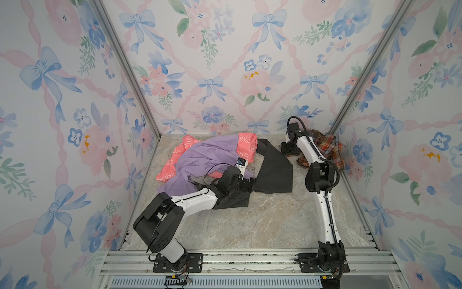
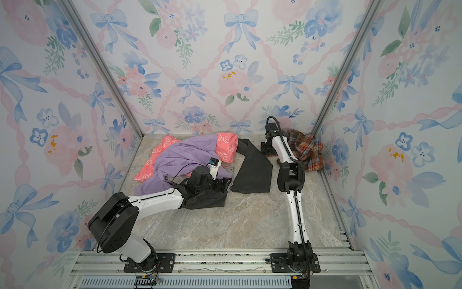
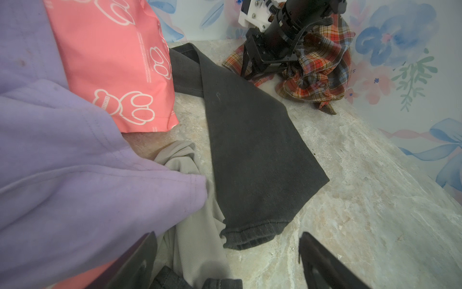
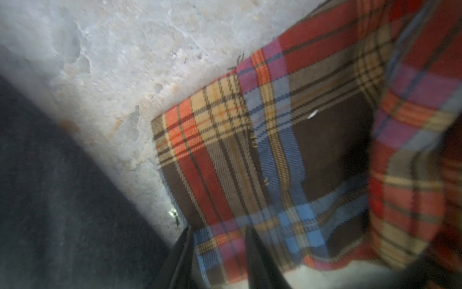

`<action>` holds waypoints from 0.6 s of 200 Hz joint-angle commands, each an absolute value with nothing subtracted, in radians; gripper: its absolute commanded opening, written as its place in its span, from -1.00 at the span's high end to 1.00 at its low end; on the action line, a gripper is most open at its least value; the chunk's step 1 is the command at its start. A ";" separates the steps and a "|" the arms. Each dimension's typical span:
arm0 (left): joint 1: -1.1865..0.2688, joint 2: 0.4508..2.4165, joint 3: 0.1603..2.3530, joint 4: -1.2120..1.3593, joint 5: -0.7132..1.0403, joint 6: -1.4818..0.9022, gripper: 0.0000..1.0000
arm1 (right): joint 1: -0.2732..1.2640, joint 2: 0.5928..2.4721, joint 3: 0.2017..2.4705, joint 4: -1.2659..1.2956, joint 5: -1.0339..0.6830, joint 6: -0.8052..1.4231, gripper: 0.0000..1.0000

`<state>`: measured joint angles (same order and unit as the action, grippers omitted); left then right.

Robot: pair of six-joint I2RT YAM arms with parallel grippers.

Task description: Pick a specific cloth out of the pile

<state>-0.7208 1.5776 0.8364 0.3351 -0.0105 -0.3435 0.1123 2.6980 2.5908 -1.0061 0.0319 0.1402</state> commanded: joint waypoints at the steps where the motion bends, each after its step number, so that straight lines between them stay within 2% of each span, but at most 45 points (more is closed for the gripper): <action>1: -0.727 1.580 0.829 0.346 -0.018 -0.341 -0.81 | 0.121 2.765 2.656 -1.119 0.035 0.132 0.28; 28: -0.724 1.579 0.823 0.353 -0.012 -0.345 -0.81 | 0.124 2.784 2.676 -1.158 0.041 0.128 0.36; 45: -0.724 1.582 0.825 0.352 -0.005 -0.345 -0.81 | 0.125 2.781 2.667 -1.172 0.056 0.127 0.48; 63: -0.725 1.581 0.827 0.355 0.000 -0.348 -0.81 | 0.127 2.774 2.647 -1.177 0.067 0.128 0.64; 89: -0.724 1.581 0.826 0.355 0.002 -0.348 -0.80 | 0.125 2.754 2.613 -1.156 0.081 0.136 1.00; 120: -0.724 1.565 0.814 0.356 -0.001 -0.350 -0.80 | 0.118 2.668 2.509 -1.025 0.113 0.143 1.00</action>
<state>-0.7208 1.5776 0.8333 0.3359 -0.0097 -0.3439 0.1150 2.7064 2.6061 -1.0431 0.0792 0.1303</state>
